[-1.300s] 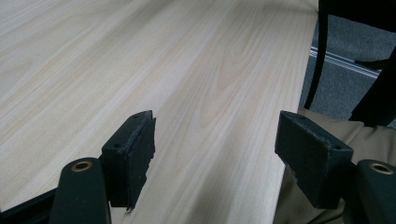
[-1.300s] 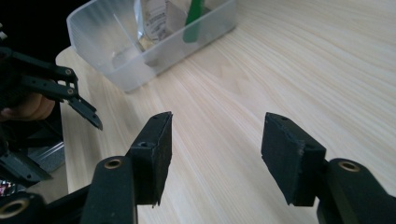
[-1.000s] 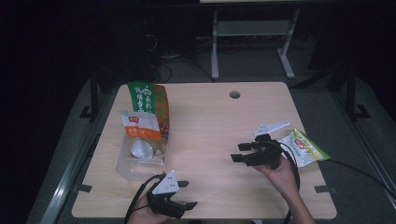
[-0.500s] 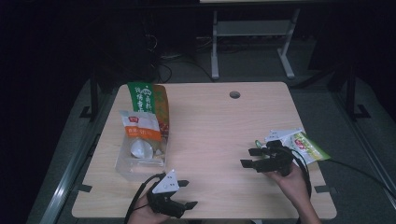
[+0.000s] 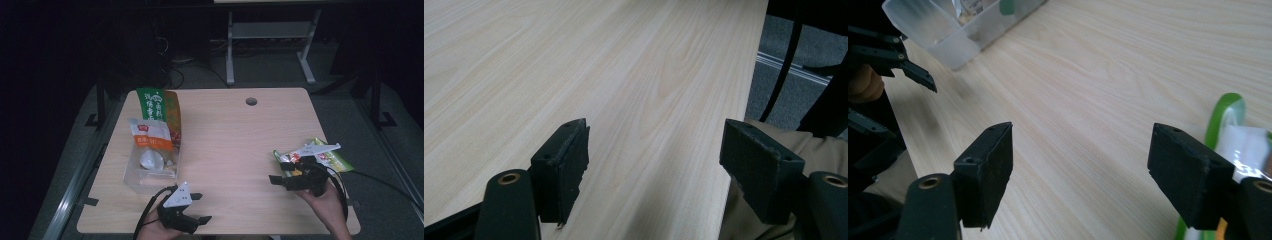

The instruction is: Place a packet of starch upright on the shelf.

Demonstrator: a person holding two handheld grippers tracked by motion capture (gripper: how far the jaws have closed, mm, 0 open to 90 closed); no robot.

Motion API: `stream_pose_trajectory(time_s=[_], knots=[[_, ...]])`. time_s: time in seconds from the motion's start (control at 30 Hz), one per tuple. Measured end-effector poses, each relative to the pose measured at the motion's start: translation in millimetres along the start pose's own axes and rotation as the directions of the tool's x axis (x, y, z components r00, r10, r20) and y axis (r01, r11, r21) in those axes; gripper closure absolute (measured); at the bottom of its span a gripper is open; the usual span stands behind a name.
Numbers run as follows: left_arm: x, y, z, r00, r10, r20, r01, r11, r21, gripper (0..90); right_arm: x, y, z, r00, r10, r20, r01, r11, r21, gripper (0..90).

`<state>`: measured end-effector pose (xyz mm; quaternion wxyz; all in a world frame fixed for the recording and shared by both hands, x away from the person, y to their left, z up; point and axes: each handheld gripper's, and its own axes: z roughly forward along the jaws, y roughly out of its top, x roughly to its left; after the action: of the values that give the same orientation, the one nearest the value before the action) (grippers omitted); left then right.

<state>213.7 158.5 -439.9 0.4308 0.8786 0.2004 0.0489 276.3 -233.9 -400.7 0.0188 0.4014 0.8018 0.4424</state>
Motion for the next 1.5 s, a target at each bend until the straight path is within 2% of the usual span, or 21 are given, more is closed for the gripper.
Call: stream_pose_trajectory(time_s=[0.23, 0.3, 0.57, 0.77, 0.97, 1.2, 1.23, 1.4, 1.5], knots=[[0.3, 0.2, -0.5, 0.9999, 0.01, -0.003, -0.01, 0.9999, 0.006, 27.2, -5.2, -8.5, -22.5, 0.998, 0.021, 0.059, -0.02, 0.999, -0.026, 24.4], [0.6, 0.3, -0.9, 0.9999, 0.014, -0.003, -0.014, 0.9999, 0.007, 27.2, -7.8, -12.6, -27.5, 0.9966, 0.044, 0.07, -0.042, 0.999, -0.033, 24.5], [1.0, 0.0, -2.5, 1.0, 0.008, -0.005, -0.008, 1.0, 0.003, 27.1, -17.2, -20.9, -38.5, 0.9908, 0.083, 0.107, -0.079, 0.996, -0.035, 24.5], [0.9, 0.2, -2.6, 0.9999, 0.013, -0.004, -0.013, 0.9999, 0.004, 27.1, -24.6, -25.7, -41.8, 0.982, 0.104, 0.157, -0.103, 0.995, -0.015, 24.8], [0.7, 0.2, -1.6, 0.9998, 0.018, -0.003, -0.018, 0.9998, 0.002, 27.1, -31.1, -29.6, -50.1, 0.9735, 0.133, 0.186, -0.129, 0.991, -0.029, 25.1], [-0.6, 0.3, 0.7, 0.9999, 0.016, 0.002, -0.016, 0.9998, 0.008, 27.1, -46.3, -37.4, -59.3, 0.9611, 0.162, 0.224, -0.156, 0.987, -0.043, 25.6], [-0.5, 0.3, 1.0, 0.9998, 0.019, 0.002, -0.019, 0.9998, 0.008, 27.1, -47.9, -38.3, -60.1, 0.9589, 0.169, 0.228, -0.163, 0.986, -0.046, 26.7], [-1.1, 0.4, 3.3, 0.9998, 0.018, 0.006, -0.018, 0.9997, 0.016, 27.0, -52.4, -35.0, -49.9, 0.9599, 0.165, 0.227, -0.162, 0.986, -0.03, 28.9], [-1.8, 0.1, 4.0, 0.9998, 0.018, 0.005, -0.018, 0.9997, 0.017, 27.1, -54.1, -27.7, -38.8, 0.9588, 0.136, 0.249, -0.141, 0.99, 0.001, 28.5]])
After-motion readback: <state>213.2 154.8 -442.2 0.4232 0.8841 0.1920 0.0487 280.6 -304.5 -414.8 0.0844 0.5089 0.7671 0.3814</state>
